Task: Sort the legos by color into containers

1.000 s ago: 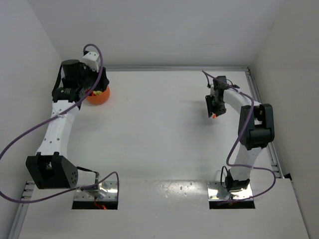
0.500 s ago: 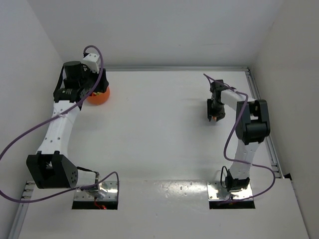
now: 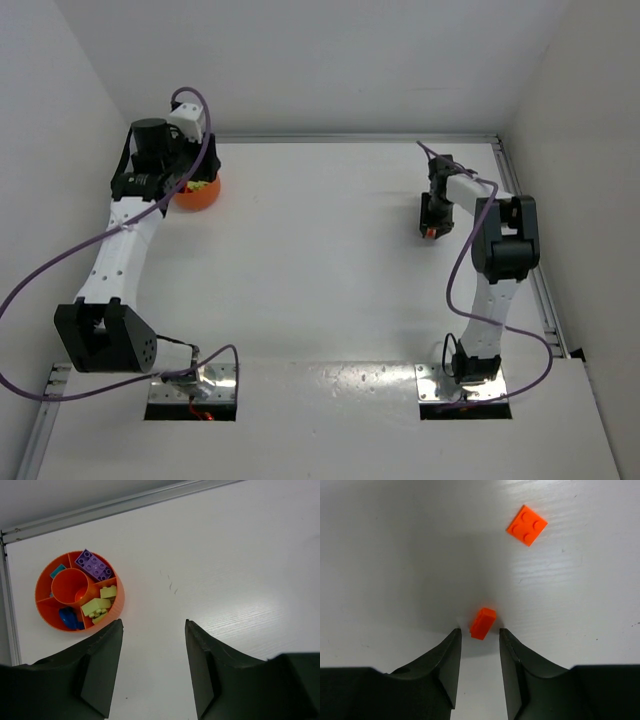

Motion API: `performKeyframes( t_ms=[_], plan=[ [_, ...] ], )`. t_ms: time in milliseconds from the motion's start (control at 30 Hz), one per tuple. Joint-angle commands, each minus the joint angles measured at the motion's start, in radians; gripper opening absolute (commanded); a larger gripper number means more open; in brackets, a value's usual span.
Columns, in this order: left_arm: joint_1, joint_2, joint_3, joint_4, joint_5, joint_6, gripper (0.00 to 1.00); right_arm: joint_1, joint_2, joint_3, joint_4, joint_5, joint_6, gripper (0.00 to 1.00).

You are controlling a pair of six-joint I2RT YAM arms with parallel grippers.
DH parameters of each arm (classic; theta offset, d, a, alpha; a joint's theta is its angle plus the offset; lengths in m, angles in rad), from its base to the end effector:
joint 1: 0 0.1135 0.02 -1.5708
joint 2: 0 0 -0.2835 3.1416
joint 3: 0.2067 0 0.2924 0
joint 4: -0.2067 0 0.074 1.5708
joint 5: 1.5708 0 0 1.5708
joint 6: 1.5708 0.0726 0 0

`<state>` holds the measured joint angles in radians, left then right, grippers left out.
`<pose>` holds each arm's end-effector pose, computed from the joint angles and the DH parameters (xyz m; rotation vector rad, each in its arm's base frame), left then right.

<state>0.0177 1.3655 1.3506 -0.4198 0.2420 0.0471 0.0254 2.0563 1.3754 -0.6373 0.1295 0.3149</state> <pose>0.3805 -0.0107 0.3859 0.1838 1.9891 -0.2009 0.4490 0.0020 0.0894 0.4372 2.8352 -0.1217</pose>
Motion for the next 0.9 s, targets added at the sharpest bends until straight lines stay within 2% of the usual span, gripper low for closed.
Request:
performKeyframes(
  t_ms=[0, 133, 233, 367, 467, 533, 567, 633, 667, 700, 733, 767, 867],
  plan=[
    [-0.013, 0.009, 0.054, 0.030, -0.006, -0.009, 0.59, -0.018, 0.059, 0.019, 0.030, 0.041, 0.016, 0.36],
    [-0.013, 0.018, 0.055, 0.030, -0.006, -0.009, 0.59, -0.027, 0.088, 0.037, 0.030, 0.021, 0.016, 0.34],
    [-0.022, 0.027, 0.055, 0.030, -0.006, -0.009, 0.59, -0.036, 0.099, 0.047, 0.011, -0.007, 0.016, 0.26],
    [-0.022, 0.027, 0.055, 0.039, -0.015, -0.009, 0.59, -0.036, 0.108, 0.047, 0.011, -0.042, -0.004, 0.00],
    [-0.022, 0.027, 0.032, 0.039, -0.003, 0.000, 0.60, -0.036, 0.093, 0.036, 0.011, -0.062, -0.028, 0.00],
    [-0.022, 0.001, -0.004, 0.039, 0.043, 0.011, 0.63, -0.027, 0.044, 0.013, 0.002, -0.105, -0.049, 0.00],
    [-0.022, -0.015, -0.028, 0.053, 0.122, 0.011, 0.65, -0.027, 0.021, 0.013, 0.002, -0.131, -0.059, 0.00],
    [-0.010, -0.087, -0.123, 0.111, 0.256, 0.020, 0.68, -0.018, -0.072, -0.022, -0.007, -0.295, -0.088, 0.00],
    [-0.010, -0.109, -0.154, 0.121, 0.354, 0.070, 0.71, -0.018, -0.108, -0.033, -0.007, -0.483, -0.121, 0.00],
    [-0.010, -0.130, -0.181, 0.121, 0.535, 0.100, 0.73, -0.007, -0.140, -0.044, -0.018, -0.607, -0.140, 0.00],
    [-0.053, -0.172, -0.236, 0.121, 0.590, 0.118, 0.75, -0.007, -0.171, -0.070, -0.018, -0.731, -0.152, 0.00],
    [-0.077, -0.187, -0.263, 0.121, 0.624, 0.119, 0.77, 0.020, -0.230, -0.084, -0.018, -0.946, -0.152, 0.00],
    [-0.187, -0.209, -0.341, 0.139, 0.681, 0.082, 0.78, 0.066, -0.298, -0.107, 0.001, -1.181, -0.143, 0.00]
  ],
)
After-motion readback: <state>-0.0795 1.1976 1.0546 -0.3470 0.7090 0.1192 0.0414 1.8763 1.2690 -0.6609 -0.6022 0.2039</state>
